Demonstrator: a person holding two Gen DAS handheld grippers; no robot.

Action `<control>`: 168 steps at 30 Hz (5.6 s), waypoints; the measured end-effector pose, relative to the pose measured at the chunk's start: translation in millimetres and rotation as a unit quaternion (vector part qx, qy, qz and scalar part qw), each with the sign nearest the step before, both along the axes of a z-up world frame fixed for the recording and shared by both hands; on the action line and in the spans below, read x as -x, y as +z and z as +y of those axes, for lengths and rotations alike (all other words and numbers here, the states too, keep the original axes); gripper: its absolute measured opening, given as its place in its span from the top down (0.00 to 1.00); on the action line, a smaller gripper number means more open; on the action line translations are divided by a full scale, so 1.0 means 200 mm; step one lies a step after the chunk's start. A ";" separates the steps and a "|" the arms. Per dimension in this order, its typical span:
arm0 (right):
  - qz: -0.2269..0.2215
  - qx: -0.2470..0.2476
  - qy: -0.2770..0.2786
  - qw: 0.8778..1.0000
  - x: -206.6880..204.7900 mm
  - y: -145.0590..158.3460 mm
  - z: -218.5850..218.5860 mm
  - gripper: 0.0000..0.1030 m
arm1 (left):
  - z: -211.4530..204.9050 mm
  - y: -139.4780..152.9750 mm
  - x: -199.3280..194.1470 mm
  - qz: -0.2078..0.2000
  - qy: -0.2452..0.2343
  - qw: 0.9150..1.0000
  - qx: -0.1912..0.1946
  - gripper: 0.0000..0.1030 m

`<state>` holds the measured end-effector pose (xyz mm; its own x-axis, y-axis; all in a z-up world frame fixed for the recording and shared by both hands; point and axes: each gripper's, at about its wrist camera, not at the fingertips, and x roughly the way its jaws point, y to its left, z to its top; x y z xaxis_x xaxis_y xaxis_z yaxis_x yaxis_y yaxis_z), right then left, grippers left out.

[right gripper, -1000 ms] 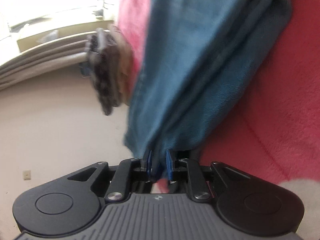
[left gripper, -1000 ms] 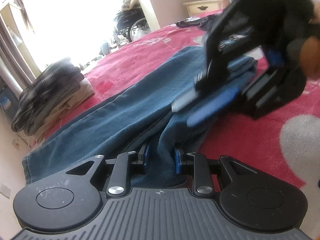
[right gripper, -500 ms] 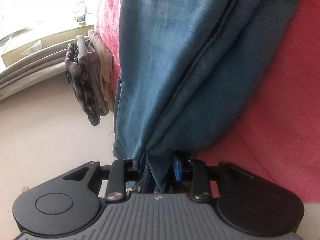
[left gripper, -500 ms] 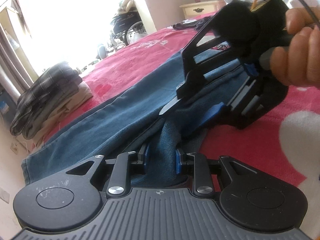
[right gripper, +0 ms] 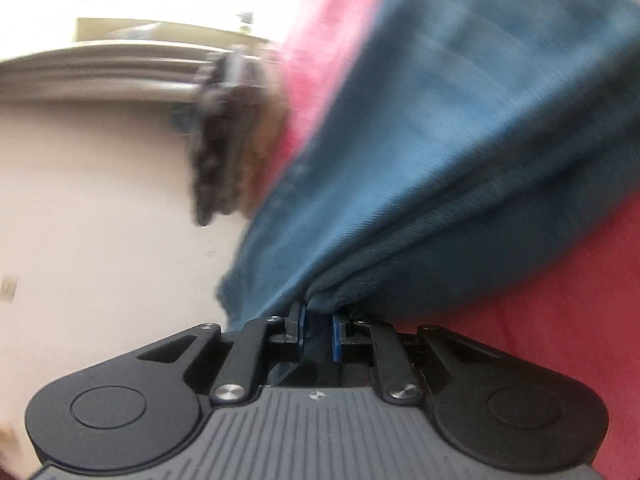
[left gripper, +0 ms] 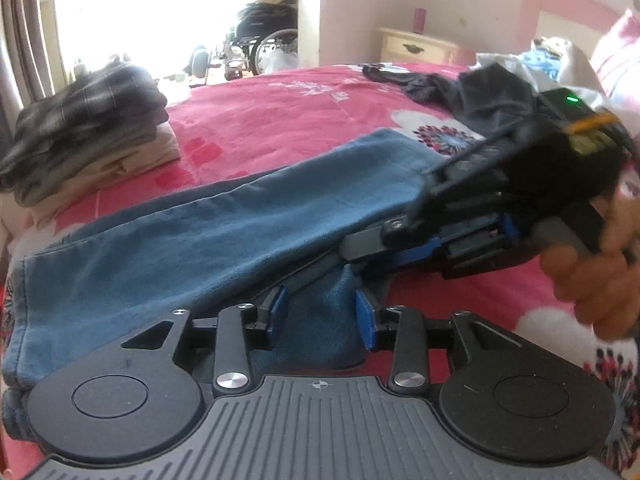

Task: Fold clothes

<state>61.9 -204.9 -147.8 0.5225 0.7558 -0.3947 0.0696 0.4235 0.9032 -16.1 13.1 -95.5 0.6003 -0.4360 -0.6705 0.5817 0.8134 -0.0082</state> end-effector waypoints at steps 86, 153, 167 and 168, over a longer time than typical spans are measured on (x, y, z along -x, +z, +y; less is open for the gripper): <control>0.069 0.144 -0.062 0.985 0.28 0.13 -0.05 0.95 | 0.00 -0.04 -0.24 0.081 0.061 0.991 0.088 0.67; 0.046 0.036 -0.029 0.998 -0.03 -0.05 0.07 0.94 | 0.04 0.01 0.07 -0.004 -0.045 0.999 -0.017 0.64; -0.113 0.176 0.035 0.977 0.02 -0.03 0.14 1.00 | 0.12 -0.01 -0.13 0.108 0.030 0.991 0.069 0.51; -0.129 0.202 0.046 0.970 0.02 -0.01 0.16 1.00 | 0.13 -0.02 -0.13 0.116 0.032 0.990 0.074 0.51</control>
